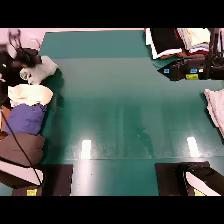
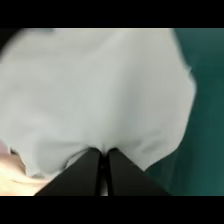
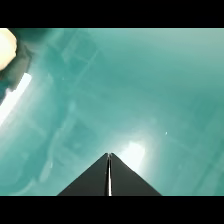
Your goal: Fold the shirts.
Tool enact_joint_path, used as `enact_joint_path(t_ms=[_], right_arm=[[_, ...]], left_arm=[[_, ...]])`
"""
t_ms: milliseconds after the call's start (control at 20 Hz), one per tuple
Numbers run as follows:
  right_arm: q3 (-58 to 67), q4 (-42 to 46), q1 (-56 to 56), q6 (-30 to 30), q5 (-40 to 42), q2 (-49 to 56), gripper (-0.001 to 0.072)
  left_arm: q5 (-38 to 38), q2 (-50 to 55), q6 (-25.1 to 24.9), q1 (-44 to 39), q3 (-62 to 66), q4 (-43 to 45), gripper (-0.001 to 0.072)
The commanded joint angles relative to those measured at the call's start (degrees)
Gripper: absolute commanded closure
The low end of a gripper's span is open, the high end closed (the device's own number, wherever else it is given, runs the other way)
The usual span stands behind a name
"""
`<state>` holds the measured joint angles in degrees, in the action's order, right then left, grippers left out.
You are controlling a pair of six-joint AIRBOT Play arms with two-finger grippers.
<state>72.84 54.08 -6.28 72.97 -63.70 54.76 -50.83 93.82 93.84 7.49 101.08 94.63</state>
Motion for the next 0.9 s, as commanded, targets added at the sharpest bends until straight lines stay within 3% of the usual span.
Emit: enact_joint_path(t_ms=[0,250,400,600,650,700,750,850], right_arm=[[4.1,0.0,-0.1,0.0,1.8,-0.2,0.0693],[16.8,0.1,0.0,0.0,3.8,2.2,0.0693],[23.8,0.1,0.0,0.0,3.5,3.9,0.0693],[31.7,0.0,-0.1,0.0,2.7,6.3,0.0693],[33.3,0.0,-0.1,0.0,1.5,6.8,0.0693],[34.5,0.0,-0.1,0.0,0.2,7.3,0.0693],[35.5,0.0,-0.1,0.0,-1.3,7.7,0.0693],[36.0,0.0,-0.1,0.0,-3.0,7.5,0.0693]], left_arm=[[-1.4,-11.8,-5.0,-3.4,5.9,-0.6,0.0684],[-9.0,-28.3,-8.8,-16.0,6.3,-4.4,0.0684],[-15.4,-29.3,-9.0,-26.6,5.8,-7.8,0.0684],[-12.7,-25.0,-11.1,-42.7,0.2,-11.8,0.0682],[-11.0,-23.1,-12.0,-45.9,-1.1,-13.5,0.0556],[-9.1,-20.9,-11.8,-48.7,-2.0,-15.1,0.0176],[-8.3,-18.9,-11.8,-50.3,-2.1,-15.6,0.006],[-8.6,-16.6,-11.1,-49.4,-2.1,-14.2,0.0059]])
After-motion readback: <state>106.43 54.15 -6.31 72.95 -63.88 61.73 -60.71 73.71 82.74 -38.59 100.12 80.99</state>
